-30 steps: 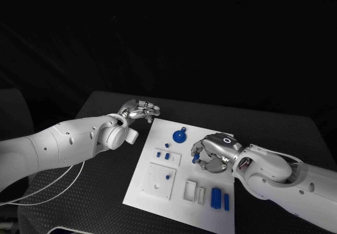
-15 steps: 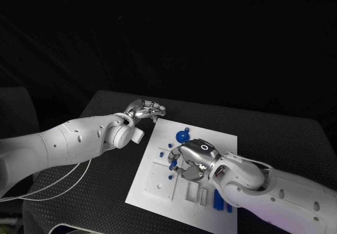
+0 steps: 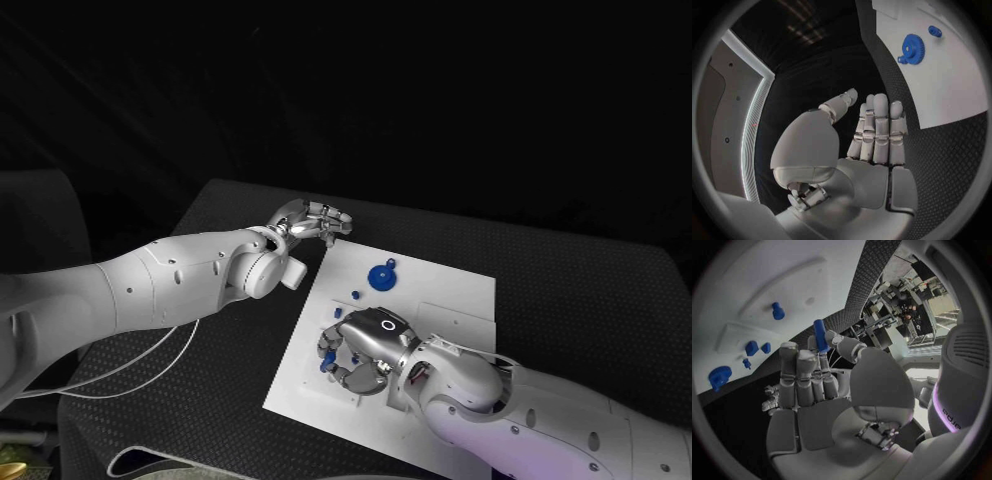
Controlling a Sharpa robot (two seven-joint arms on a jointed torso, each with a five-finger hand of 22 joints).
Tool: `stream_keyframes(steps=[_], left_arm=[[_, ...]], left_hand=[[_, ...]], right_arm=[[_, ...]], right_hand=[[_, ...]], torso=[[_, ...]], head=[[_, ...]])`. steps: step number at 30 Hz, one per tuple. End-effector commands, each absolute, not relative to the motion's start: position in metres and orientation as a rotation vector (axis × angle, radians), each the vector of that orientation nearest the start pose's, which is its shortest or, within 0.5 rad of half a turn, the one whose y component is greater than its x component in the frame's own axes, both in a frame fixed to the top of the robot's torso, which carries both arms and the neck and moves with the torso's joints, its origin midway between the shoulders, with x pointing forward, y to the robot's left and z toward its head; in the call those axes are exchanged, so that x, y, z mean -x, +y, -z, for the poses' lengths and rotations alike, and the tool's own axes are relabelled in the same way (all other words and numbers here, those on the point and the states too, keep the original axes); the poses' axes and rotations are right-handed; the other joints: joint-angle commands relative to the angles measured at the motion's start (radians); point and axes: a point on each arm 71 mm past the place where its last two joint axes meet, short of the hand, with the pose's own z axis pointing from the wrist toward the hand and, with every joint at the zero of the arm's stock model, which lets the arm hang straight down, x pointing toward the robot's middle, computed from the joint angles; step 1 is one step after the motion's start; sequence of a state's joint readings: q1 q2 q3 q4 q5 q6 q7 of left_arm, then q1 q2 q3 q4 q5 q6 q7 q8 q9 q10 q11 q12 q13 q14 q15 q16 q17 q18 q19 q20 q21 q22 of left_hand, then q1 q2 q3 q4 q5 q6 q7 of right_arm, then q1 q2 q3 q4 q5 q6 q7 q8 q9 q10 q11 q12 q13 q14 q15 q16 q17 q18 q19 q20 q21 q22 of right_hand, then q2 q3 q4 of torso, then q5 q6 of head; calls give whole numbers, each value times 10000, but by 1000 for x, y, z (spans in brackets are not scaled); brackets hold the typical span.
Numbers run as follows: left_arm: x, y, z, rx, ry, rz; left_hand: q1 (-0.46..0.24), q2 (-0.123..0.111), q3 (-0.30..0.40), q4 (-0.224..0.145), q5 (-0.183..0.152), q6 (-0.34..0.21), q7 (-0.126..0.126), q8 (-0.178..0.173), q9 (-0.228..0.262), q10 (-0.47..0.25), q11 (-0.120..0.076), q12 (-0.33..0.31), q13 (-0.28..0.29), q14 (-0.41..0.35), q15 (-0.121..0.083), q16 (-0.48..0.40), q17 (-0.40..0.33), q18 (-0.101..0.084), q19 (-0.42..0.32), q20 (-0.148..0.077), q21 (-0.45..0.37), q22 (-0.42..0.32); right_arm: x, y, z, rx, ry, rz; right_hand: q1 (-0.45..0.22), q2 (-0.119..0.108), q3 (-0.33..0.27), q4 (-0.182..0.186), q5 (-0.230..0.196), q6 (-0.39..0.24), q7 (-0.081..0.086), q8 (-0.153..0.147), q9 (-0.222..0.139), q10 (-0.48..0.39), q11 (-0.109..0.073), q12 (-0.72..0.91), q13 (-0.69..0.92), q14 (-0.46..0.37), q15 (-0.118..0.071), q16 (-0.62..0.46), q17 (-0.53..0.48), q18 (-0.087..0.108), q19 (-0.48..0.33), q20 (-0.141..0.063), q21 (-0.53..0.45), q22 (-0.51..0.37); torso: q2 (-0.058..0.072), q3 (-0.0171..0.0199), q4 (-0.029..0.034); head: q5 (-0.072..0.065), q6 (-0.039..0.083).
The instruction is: Assemble the parts on the task board
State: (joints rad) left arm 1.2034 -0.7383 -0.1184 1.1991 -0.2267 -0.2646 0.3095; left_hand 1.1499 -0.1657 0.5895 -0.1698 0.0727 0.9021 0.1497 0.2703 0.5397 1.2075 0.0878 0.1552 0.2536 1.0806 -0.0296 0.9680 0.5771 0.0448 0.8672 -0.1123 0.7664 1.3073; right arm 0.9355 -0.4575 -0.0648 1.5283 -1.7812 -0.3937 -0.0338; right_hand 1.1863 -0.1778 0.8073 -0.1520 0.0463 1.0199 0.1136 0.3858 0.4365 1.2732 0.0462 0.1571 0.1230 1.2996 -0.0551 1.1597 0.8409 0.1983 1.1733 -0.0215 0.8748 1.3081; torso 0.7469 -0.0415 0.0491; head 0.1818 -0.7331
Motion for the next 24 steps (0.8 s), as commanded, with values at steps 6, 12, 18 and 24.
stream_keyframes(steps=[6,12,18,24], left_arm=[[-532,249,223,9435,15608,12522],[-532,248,223,9430,15634,12550],[-532,247,223,9432,15651,12560],[-532,247,223,9429,15660,12571]], left_hand=[[-26,69,-17,-11,-21,31,70,50,-14,-62,-24,45,13,36,63,-62,15,149,60,-87,-34,138],[-30,68,-19,-10,-23,28,71,52,-15,-65,-23,47,14,35,64,-63,16,147,60,-86,-36,139],[-34,69,-20,-7,-24,24,72,53,-16,-69,-22,49,14,34,65,-65,17,146,60,-85,-39,140],[-37,67,-23,-6,-26,19,74,54,-18,-74,-21,51,15,33,66,-66,18,145,60,-84,-42,141]], right_arm=[[-372,5,279,5999,15584,-10450],[-370,7,283,6166,15710,-10378],[-370,6,287,6339,15963,-10291],[-369,5,290,6458,16059,-10148]], right_hand=[[124,29,63,-17,23,60,-27,26,12,344,26,11,-6,-35,-85,29,15,635,-3,-68,45,147],[127,28,68,-26,23,59,-27,25,13,344,26,9,-5,-35,-85,28,15,635,-4,-70,46,147],[127,29,71,-35,23,60,-26,26,14,347,26,8,-4,-34,-85,27,16,635,-3,-71,48,148],[126,32,72,-43,23,61,-26,27,15,348,26,6,-3,-33,-85,26,17,635,-3,-72,49,148]], torso=[[-7,7,-11],[-4,17,-19],[-8,13,-24],[-2,22,-33]], head=[[92,-75],[97,-84],[110,-130],[139,-158]])
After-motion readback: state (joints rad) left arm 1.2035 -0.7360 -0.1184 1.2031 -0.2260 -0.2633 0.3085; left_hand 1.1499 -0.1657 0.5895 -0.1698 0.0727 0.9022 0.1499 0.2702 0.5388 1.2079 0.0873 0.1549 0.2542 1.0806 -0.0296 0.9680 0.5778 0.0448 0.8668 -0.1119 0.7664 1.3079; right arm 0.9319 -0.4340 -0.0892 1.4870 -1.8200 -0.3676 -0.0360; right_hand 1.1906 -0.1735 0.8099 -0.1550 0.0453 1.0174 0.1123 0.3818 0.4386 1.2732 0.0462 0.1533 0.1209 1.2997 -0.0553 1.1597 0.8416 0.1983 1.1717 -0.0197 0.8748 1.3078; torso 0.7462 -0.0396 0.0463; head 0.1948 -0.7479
